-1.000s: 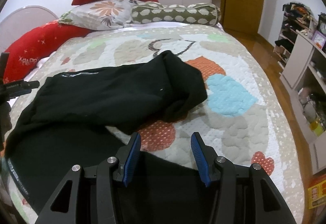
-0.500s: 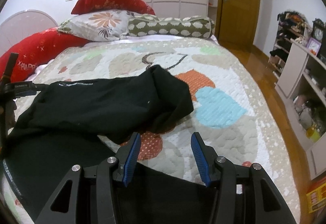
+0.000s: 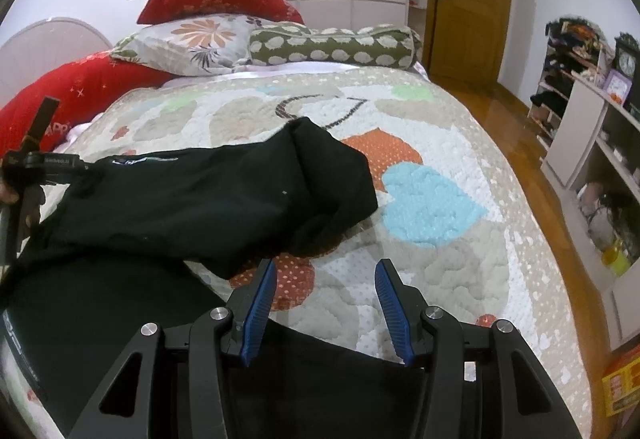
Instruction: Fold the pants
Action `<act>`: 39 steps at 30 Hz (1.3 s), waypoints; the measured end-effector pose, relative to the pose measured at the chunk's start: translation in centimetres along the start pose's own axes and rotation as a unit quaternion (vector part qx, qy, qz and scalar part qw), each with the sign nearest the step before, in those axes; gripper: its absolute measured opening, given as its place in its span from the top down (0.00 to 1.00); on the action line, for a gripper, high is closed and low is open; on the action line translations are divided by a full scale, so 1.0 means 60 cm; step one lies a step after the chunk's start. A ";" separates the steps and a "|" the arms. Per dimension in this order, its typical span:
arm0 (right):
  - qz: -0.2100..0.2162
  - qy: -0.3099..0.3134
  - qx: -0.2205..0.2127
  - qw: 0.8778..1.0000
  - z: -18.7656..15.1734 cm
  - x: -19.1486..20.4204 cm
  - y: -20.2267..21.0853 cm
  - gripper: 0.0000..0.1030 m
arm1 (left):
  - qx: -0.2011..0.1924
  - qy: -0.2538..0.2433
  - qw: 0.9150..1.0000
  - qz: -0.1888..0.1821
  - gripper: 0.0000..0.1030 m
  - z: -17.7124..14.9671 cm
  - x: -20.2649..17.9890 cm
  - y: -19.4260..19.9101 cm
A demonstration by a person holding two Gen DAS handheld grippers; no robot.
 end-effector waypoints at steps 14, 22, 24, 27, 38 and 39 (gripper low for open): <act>-0.005 -0.024 -0.015 1.000 0.003 -0.023 0.039 0.52 | -0.115 -0.114 0.984 -0.079 0.76 -0.077 -0.099 0.208; -0.005 -0.074 -0.019 0.997 -0.011 -0.062 0.073 0.52 | -0.120 -0.152 0.970 -0.148 0.77 -0.320 -0.113 0.310; 0.005 -0.085 -0.024 0.996 -0.012 -0.066 0.083 0.52 | -0.094 -0.118 0.978 -0.147 0.77 -0.356 -0.086 0.288; 0.020 -0.107 -0.030 0.994 -0.006 -0.076 0.094 0.45 | -0.082 -0.077 0.985 -0.133 0.77 -0.365 -0.047 0.269; 0.057 -0.093 -0.005 0.994 0.048 -0.066 0.023 0.15 | -0.082 -0.055 0.988 -0.121 0.77 -0.362 -0.024 0.258; 0.055 -0.083 0.013 0.995 0.050 -0.063 -0.001 0.15 | -0.081 -0.051 0.988 -0.123 0.77 -0.362 -0.021 0.259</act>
Point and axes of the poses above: each gripper's, at about its wrist camera, not at the fingertips, and y roughly against the way its jaws point, x to its left, z to its top, the point moved 9 cm from there along -y, roughly the way its jaws point, and after that the axes turned 10 degrees about y, right-handed, at the moved point
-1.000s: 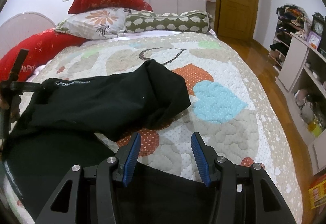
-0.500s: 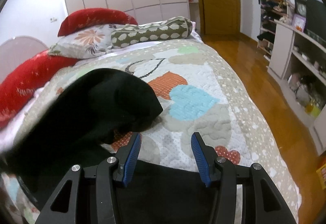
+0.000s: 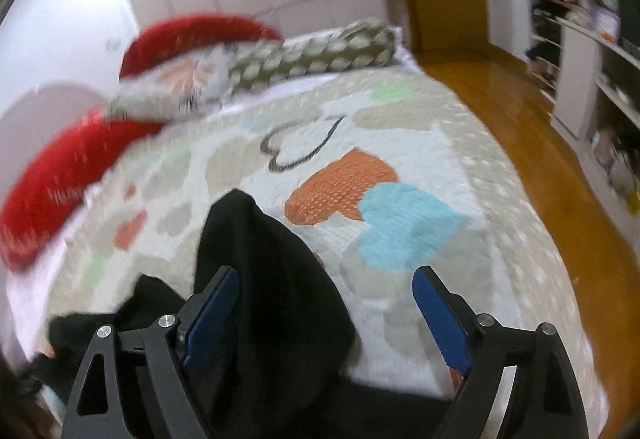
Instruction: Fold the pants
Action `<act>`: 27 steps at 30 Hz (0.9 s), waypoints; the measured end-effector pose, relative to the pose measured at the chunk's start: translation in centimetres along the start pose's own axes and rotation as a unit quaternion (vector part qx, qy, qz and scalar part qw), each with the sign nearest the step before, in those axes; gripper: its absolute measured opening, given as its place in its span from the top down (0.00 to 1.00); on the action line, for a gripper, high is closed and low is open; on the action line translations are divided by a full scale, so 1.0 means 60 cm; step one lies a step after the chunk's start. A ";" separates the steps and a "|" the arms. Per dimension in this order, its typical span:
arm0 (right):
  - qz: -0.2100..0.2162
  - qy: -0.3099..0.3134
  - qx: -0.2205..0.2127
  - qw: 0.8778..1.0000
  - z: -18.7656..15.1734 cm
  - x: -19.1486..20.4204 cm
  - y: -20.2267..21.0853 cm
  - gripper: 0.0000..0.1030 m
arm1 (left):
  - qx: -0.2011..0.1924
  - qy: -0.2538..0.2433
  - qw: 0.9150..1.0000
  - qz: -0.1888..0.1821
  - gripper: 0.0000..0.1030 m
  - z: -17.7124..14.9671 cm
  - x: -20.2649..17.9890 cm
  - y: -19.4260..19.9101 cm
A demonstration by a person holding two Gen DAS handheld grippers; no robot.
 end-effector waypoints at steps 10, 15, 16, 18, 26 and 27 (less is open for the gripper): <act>0.039 -0.009 -0.026 0.999 0.005 0.008 0.022 0.93 | -0.020 -0.039 0.999 0.028 0.77 0.045 -0.005 0.009; -0.070 -0.001 -0.081 0.994 -0.056 -0.053 0.212 0.93 | -0.049 -0.055 0.997 0.024 0.76 0.064 0.003 0.043; -0.067 -0.006 -0.062 0.996 -0.085 -0.059 0.217 0.92 | -0.039 -0.048 0.998 0.022 0.74 0.054 0.013 0.040; -0.056 -0.008 -0.009 0.998 -0.142 -0.071 0.202 0.79 | -0.020 -0.030 0.999 0.023 0.71 0.037 0.034 0.026; -0.057 -0.016 -0.037 0.998 -0.134 -0.072 0.231 0.51 | -0.026 -0.001 0.999 0.034 0.59 0.020 0.057 0.044; -0.040 0.002 -0.044 0.998 -0.117 -0.044 0.228 0.49 | -0.036 -0.002 0.999 0.038 0.52 0.024 0.057 0.057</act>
Point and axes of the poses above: each gripper's, at about its wrist camera, not at the fingertips, and y roughly against the way its jaws point, x to its left, z to its top, the point moved 9 cm from there along -y, roughly the way its jaws point, and after that the axes turned 10 degrees about y, right-handed, at the moved point
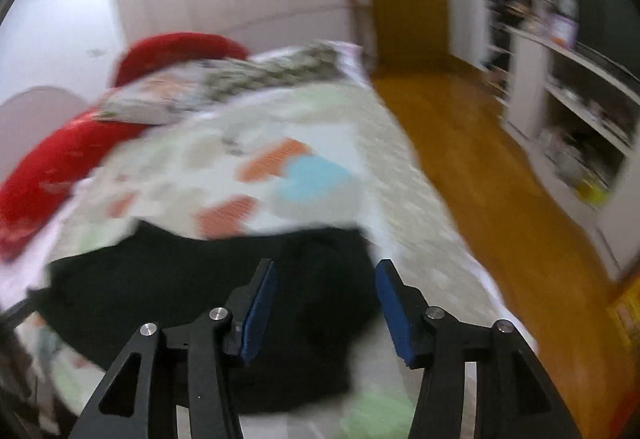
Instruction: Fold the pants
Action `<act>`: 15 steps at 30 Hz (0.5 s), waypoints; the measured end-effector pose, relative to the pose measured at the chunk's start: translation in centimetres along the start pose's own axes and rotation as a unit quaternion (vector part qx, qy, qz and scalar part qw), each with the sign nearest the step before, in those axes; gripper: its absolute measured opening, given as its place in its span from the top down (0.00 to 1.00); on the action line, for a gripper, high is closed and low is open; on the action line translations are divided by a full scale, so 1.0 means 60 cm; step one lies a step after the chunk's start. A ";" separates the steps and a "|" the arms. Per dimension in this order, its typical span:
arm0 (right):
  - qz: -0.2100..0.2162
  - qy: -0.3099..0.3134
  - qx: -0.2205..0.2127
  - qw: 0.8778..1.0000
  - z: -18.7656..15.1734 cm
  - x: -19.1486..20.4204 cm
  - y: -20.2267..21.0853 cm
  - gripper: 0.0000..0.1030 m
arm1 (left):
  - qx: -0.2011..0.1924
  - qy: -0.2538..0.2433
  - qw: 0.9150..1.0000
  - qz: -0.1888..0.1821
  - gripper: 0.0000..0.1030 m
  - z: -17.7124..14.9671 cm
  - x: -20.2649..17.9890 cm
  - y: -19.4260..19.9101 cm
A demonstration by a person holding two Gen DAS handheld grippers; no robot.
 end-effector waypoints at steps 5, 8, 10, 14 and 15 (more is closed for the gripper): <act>0.082 0.066 -0.007 0.994 0.043 0.142 -0.055 0.45 | -0.031 0.022 0.999 0.019 0.45 0.020 0.024 0.035; 0.121 0.096 0.021 0.988 0.045 0.228 -0.107 0.45 | -0.045 0.051 0.997 0.033 0.45 0.031 0.049 0.049; 0.129 0.123 0.030 0.983 0.045 0.277 -0.127 0.45 | -0.053 0.077 0.995 0.031 0.45 0.036 0.067 0.062; 0.133 0.168 0.023 0.977 0.049 0.340 -0.156 0.45 | -0.058 0.082 0.995 0.027 0.37 0.036 0.066 0.073; 0.125 0.171 0.023 0.977 0.051 0.342 -0.168 0.45 | -0.056 0.083 0.995 0.018 0.34 0.033 0.059 0.071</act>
Point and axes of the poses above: each gripper's, at about its wrist camera, not at the fingertips, and y roughly against the way its jaws point, x to its left, z to its top, the point moved 9 cm from there along -y, roughly the way its jaws point, and after that the axes turned 10 degrees about y, right-handed, at the moved point
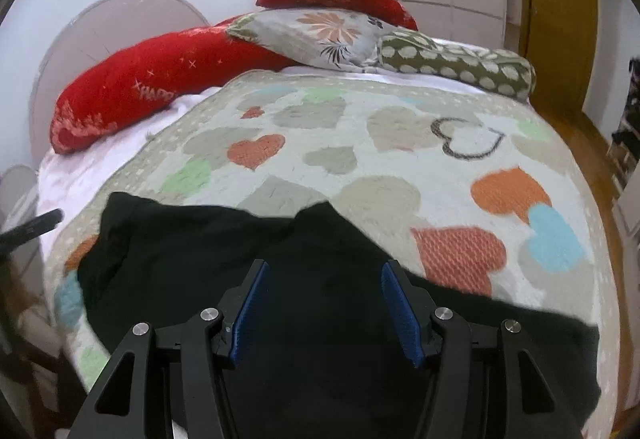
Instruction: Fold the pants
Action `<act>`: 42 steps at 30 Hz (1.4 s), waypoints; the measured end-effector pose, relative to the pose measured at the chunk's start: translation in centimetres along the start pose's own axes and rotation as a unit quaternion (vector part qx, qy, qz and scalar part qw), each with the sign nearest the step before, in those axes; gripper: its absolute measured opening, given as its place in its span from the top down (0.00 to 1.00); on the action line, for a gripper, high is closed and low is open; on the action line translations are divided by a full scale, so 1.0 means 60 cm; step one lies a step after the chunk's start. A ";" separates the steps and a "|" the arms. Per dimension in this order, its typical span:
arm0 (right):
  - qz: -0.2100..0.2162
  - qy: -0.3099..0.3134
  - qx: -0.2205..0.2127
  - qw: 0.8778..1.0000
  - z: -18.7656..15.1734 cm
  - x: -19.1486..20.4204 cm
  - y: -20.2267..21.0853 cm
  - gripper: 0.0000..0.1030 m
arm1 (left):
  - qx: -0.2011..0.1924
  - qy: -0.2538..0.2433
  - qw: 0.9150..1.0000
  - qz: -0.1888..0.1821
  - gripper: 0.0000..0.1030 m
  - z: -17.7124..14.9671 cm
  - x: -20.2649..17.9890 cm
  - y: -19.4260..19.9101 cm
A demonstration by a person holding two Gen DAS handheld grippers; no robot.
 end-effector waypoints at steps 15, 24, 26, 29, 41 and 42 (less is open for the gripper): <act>-0.013 -0.018 0.020 1.000 0.002 -0.036 -0.048 0.42 | 0.084 -0.003 0.994 0.075 0.33 -0.095 0.012 -0.070; 0.026 -0.055 0.018 0.998 0.005 -0.056 -0.110 0.86 | 0.092 0.002 0.995 0.045 0.75 -0.104 -0.031 -0.084; 0.038 -0.053 0.024 0.998 0.007 -0.048 -0.121 0.95 | 0.087 -0.008 0.995 0.041 0.79 -0.090 -0.038 -0.078; 0.040 -0.036 0.009 0.999 0.028 -0.037 -0.106 0.98 | 0.073 -0.013 0.997 0.015 0.80 -0.049 -0.051 -0.064; 0.014 -0.035 -0.011 0.999 0.055 -0.040 -0.081 0.51 | 0.048 -0.021 0.998 0.032 0.92 -0.007 -0.018 -0.044; 0.012 -0.032 -0.006 0.999 0.046 -0.040 -0.081 0.35 | 0.041 -0.016 0.999 0.024 0.85 -0.011 -0.019 -0.034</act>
Point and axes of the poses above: each gripper's, at about its wrist camera, not at the fingertips, and y roughly against the way its jaws point, x to its left, z to its top, the point moved 9 cm from there along -y, roughly the way its jaws point, and after that the axes turned 10 degrees about y, right-handed, at the moved point
